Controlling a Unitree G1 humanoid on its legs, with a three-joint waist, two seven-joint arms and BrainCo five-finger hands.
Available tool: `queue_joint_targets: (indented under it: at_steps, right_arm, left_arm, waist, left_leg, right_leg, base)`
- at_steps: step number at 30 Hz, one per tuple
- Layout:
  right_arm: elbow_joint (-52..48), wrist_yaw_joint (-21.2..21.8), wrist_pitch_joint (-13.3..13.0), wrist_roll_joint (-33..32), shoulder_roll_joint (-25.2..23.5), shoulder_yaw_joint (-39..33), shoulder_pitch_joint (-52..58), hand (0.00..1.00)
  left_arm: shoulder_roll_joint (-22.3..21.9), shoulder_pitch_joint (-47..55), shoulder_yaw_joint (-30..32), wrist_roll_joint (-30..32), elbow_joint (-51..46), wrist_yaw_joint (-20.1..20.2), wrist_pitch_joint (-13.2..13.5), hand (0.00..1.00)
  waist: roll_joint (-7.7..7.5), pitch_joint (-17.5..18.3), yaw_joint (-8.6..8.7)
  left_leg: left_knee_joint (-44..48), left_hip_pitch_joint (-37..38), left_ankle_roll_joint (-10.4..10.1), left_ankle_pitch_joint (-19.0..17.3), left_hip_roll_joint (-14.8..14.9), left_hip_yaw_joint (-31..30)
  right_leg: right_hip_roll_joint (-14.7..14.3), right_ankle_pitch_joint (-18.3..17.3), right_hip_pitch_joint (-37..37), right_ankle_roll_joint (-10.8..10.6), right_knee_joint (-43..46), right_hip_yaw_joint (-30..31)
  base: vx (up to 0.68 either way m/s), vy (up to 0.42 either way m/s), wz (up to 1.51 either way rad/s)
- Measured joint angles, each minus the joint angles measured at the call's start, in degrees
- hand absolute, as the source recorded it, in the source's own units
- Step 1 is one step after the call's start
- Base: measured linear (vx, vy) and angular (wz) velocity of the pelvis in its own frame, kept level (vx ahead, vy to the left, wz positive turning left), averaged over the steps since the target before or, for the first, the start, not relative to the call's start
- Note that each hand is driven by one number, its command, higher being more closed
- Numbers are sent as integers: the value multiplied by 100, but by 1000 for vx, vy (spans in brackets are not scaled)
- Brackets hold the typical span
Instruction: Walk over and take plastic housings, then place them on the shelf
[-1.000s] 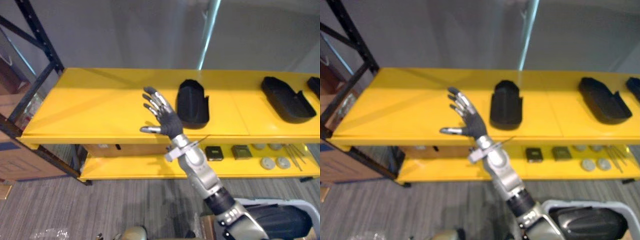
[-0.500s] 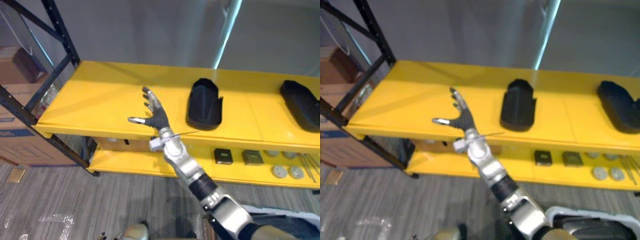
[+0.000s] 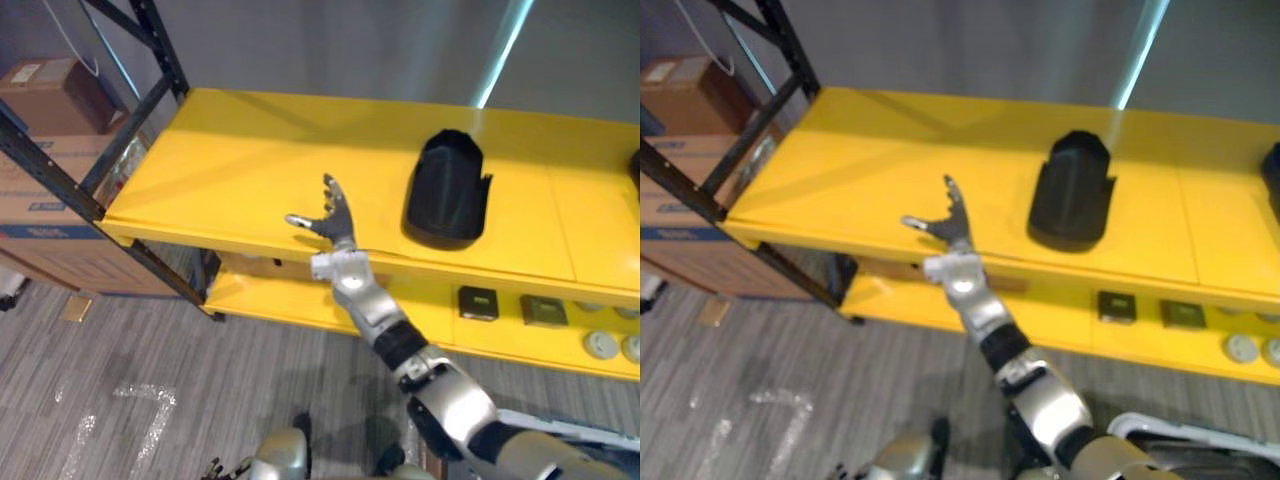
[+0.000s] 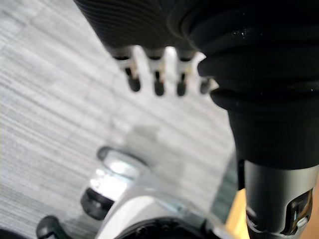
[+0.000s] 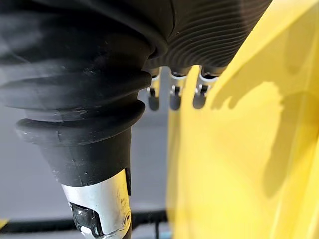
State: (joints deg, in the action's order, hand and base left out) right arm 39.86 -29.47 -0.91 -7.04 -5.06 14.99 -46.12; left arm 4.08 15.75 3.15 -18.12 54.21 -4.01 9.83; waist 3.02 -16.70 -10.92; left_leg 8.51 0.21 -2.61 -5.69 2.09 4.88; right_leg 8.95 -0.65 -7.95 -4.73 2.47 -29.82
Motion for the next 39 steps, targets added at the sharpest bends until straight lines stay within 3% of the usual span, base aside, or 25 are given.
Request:
queue_joint_targets:
  at_steps: [2,8,14,21,24,28,31,36,39]
  right_arm:
    - [49,-279,1,2,194,-404,-130,0]
    - [198,-540,-97,-6,649,-990,-350,0]
    - [189,-383,-95,-16,945,-1096,-392,0]
    - [282,253,-175,-193,1024,-1074,-358,0]
    - [370,686,-395,-362,1048,-951,-320,0]
    - [325,1650,-825,-683,1034,-581,-256,0]
    - [121,1940,-972,-680,974,-400,-227,0]
    - [-1699,2215,-1375,-697,887,-323,-73,0]
    - [-2855,2400,-1545,-766,908,-352,112,0]
  left_arm:
    - [-16,-10,-31,-1,-40,1,0,0]
    - [-2,-21,-177,-9,-135,3,-38,0]
    - [3,-79,-217,-162,-134,72,-160,0]
    - [12,-103,-213,-164,-129,84,-157,0]
    - [16,-103,-210,-165,-127,86,-155,0]
    - [32,-105,-191,-166,-124,144,-159,0]
    - [39,-109,-166,-161,-125,208,-161,0]
    - [51,-112,-122,-120,-127,201,-149,0]
    - [111,-105,-34,-51,-128,186,-76,0]
  waist:
    - [52,-56,-24]
    - [118,-207,-39]
    - [176,-330,-1]
    - [160,-378,10]
    - [150,-384,9]
    - [140,-390,26]
    - [131,-395,29]
    - [69,-399,67]
    - [-101,-346,118]
  left_leg:
    - [-2,5,-2,16,1,-3]
    - [-61,64,-28,92,24,-10]
    - [-108,76,-39,160,25,-28]
    - [-204,105,-47,257,26,-31]
    - [-221,152,-46,257,23,1]
    - [-251,171,-41,262,26,17]
    - [-279,174,-42,272,26,16]
    - [-310,170,-44,274,32,38]
    - [-361,202,-47,272,71,99]
  right_leg:
    - [8,-15,9,2,33,0]
    - [41,-131,101,27,265,3]
    - [113,-265,217,46,546,6]
    - [164,-356,319,70,759,15]
    - [187,-387,323,76,828,44]
    - [192,-397,324,80,850,52]
    - [188,-394,323,77,835,42]
    - [141,-332,264,36,658,33]
    - [42,-240,187,41,426,59]
  base:
    - [0,0,0]
    - [-19,0,0]
    - [-19,-9,0]
    - [-27,-20,0]
    - [-37,-14,-5]
    - [-17,-9,-2]
    - [0,0,0]
    - [19,-6,0]
    - [39,-27,-6]
